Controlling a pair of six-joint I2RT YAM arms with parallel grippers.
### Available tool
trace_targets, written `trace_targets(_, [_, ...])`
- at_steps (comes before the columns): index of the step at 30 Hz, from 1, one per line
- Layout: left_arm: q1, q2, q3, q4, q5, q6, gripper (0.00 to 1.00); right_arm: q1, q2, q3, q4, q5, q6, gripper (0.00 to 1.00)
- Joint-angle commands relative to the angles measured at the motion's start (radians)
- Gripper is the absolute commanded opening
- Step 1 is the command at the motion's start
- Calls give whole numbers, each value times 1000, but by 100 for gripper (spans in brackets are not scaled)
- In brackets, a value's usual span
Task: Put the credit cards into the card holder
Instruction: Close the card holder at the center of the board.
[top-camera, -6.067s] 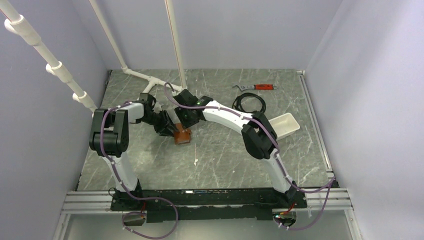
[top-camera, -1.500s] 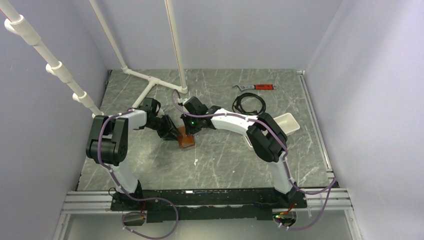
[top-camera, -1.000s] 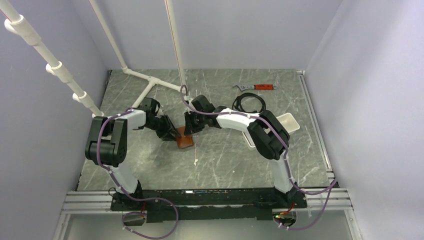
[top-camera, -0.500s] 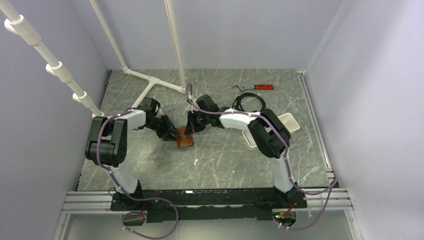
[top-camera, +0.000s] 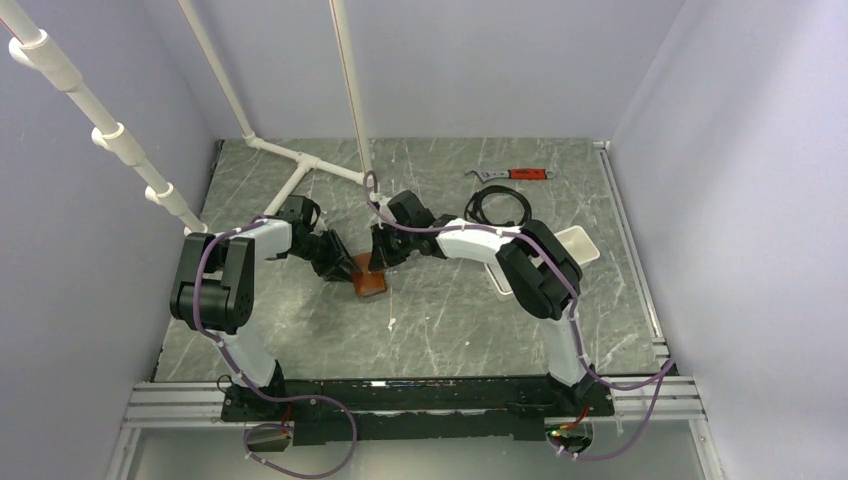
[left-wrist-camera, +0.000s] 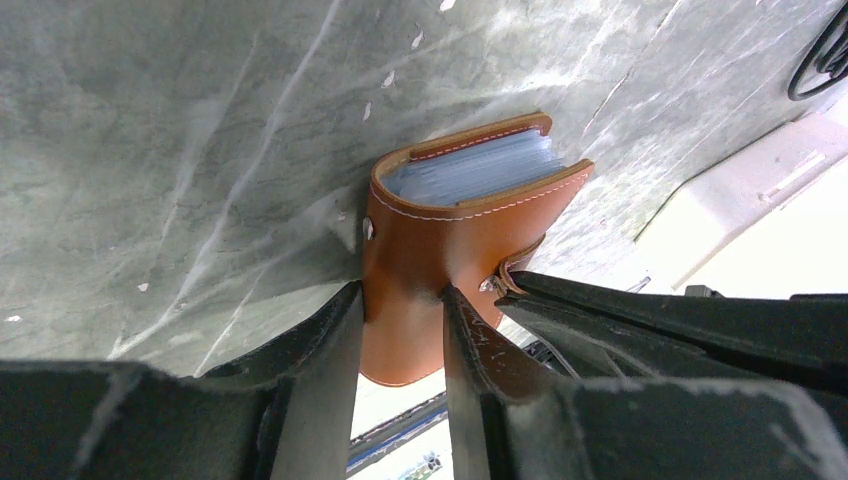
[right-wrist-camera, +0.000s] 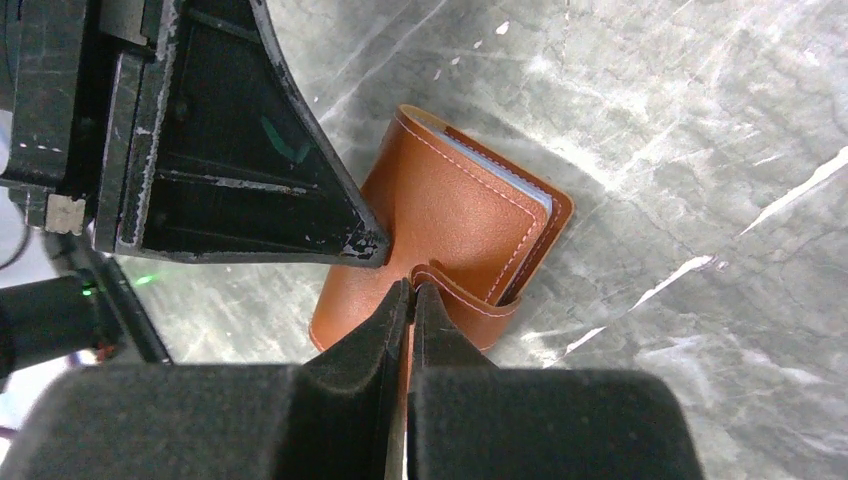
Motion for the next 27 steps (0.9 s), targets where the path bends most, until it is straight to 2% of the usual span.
trace_targets(1, [-14,-10,6,0,-17,-3,37,102,45,-29,-177,108,-114,0])
trace_targets(6, [-14,-5,4,10,1,-16,36,152,70,7,-229,227,-126,0])
trace_targets(14, [-14,-10,-10,25,14,-37,33,202,108,-32,-216,308,-16,0])
trace_targets(18, [-13,-15,-13,23,14,-42,33,210,127,-65,-191,312,20,0])
trace_targets(23, [-12,-30,-28,22,5,-40,33,229,91,-132,-161,321,-16,0])
trace_targets(27, [-12,-35,-37,28,11,-37,32,221,62,-215,-89,210,-69,0])
